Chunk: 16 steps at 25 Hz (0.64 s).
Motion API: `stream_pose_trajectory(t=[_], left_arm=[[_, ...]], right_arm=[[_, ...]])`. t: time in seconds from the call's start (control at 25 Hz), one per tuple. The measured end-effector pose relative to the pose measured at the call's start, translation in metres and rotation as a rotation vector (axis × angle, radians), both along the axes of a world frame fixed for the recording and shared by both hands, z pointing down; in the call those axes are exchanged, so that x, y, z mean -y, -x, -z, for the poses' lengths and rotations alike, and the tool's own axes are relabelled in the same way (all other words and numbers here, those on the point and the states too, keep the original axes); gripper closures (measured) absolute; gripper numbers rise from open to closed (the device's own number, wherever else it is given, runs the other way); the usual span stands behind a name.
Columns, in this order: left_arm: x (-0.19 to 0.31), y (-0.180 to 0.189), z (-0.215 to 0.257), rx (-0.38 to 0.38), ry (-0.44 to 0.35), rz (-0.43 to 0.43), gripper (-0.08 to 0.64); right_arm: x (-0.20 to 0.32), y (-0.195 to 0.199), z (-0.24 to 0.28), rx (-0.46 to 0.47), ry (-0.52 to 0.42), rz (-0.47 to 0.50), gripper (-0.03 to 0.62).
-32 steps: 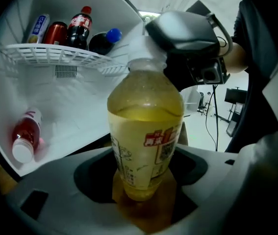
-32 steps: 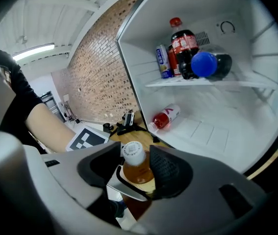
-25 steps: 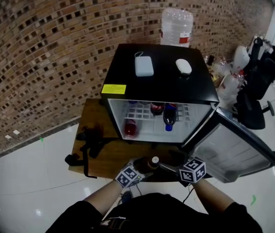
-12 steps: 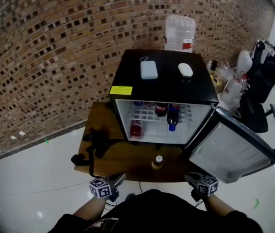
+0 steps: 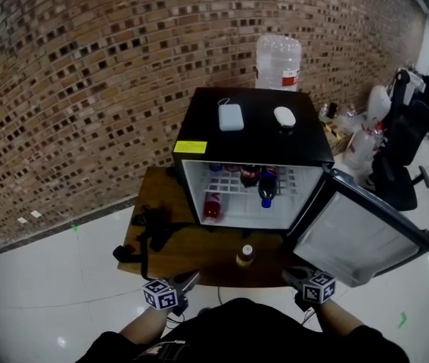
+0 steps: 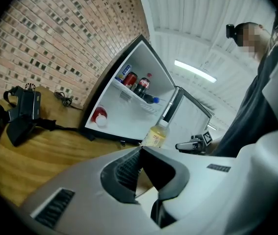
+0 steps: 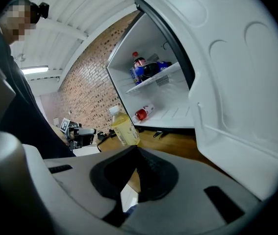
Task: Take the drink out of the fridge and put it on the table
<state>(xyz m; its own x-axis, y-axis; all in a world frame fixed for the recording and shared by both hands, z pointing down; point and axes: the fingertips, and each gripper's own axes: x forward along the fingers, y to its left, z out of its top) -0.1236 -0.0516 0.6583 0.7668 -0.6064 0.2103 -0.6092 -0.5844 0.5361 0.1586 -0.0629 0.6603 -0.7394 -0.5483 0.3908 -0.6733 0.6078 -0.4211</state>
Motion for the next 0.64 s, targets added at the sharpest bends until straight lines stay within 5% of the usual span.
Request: stream_pose_trajectory(t=[0.64], left_arm=[[-0.005,-0.002,-0.003,0.006,0.011,-0.014,0.557]], right_arm=[[-0.013,-0.005,-0.003,-0.015,0.012,0.008,0.592]])
